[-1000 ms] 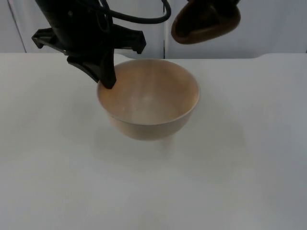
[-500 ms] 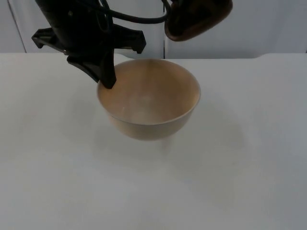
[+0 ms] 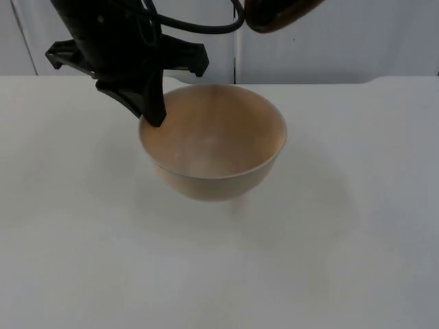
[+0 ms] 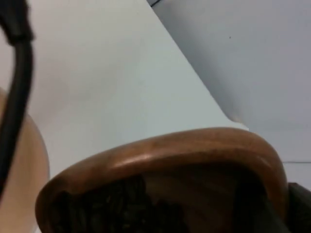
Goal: Pick up the bowl with the left hand and pour the coffee beans from the cup into the bowl with the right hand.
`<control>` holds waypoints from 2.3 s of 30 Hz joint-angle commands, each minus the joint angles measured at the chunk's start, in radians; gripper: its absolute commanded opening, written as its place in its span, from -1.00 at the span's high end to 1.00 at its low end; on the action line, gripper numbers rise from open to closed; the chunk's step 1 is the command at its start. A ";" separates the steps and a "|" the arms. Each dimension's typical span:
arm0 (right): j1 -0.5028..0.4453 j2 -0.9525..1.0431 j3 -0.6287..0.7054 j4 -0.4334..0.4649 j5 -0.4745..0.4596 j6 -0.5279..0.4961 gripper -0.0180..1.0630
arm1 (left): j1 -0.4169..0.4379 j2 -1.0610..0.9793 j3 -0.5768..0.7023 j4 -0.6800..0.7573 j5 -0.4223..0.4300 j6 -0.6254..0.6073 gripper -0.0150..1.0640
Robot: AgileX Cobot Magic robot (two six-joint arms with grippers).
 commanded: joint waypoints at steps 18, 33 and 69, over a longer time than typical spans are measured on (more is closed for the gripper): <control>0.067 -0.016 -0.005 -0.119 -0.001 -0.075 0.97 | -0.005 -0.005 -0.009 -0.011 -0.007 0.002 0.98; 0.090 -0.024 -0.003 -0.172 -0.001 -0.126 0.97 | -0.005 -0.005 -0.009 -0.011 -0.007 0.002 0.98; 0.187 -0.027 0.090 -0.388 -0.001 -0.076 0.97 | -0.005 -0.005 -0.009 -0.013 -0.015 0.002 0.98</control>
